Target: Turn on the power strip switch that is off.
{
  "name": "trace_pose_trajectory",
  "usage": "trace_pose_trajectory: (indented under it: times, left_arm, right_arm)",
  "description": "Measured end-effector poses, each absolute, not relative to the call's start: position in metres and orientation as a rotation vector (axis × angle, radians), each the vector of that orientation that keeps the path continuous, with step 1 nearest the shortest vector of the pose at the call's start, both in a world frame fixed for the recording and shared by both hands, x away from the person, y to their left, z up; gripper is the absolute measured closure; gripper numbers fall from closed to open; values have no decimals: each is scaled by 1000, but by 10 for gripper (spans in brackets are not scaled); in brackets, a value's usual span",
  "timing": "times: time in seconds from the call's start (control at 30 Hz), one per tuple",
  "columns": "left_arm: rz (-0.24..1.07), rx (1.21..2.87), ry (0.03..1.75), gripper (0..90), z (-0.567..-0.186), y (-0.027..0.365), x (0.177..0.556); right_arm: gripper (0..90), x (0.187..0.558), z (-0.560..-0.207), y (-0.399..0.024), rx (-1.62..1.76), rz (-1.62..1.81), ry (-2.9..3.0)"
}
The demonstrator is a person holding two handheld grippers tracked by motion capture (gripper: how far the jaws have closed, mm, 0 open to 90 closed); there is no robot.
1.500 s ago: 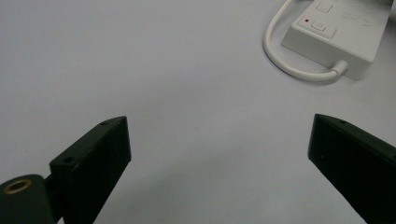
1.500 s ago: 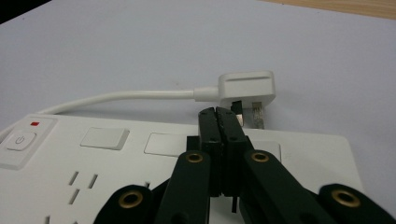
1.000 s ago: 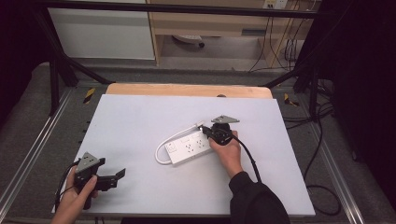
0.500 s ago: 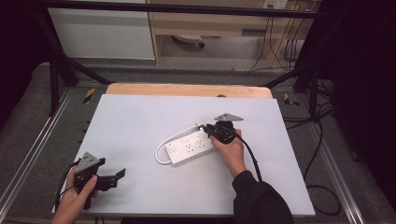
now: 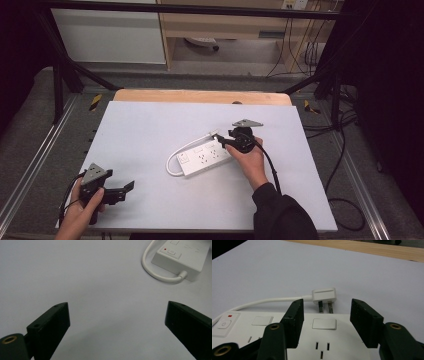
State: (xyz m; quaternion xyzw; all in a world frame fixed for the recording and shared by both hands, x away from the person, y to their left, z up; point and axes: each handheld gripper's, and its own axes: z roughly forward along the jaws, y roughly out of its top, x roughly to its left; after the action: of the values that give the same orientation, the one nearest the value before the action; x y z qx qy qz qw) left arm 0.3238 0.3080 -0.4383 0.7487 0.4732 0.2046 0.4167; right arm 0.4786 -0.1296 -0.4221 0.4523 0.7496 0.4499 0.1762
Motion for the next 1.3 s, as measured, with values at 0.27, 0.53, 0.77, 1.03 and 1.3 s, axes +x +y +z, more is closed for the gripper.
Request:
trace_pose_trajectory:
  times: [0.27,0.53,0.77,1.03,1.3]
  left_arm:
    - [516,1878,1190,58,-438,309,324]
    - [518,1877,1194,58,-438,309,324]
    - [514,1880,1197,58,-439,309,324]
    - [514,1886,1195,58,-439,310,324]
    - [512,1884,1198,58,-439,309,324]
  right_arm:
    - [320,478,-418,-132,1299,1269,2106]
    - [167,477,-413,-135,1299,1271,2106]
    - [49,473,-407,-136,1292,1225,2072]
    - [33,469,-400,-143,1272,1242,2067]
    - [53,466,-395,-149,1267,1230,2043]
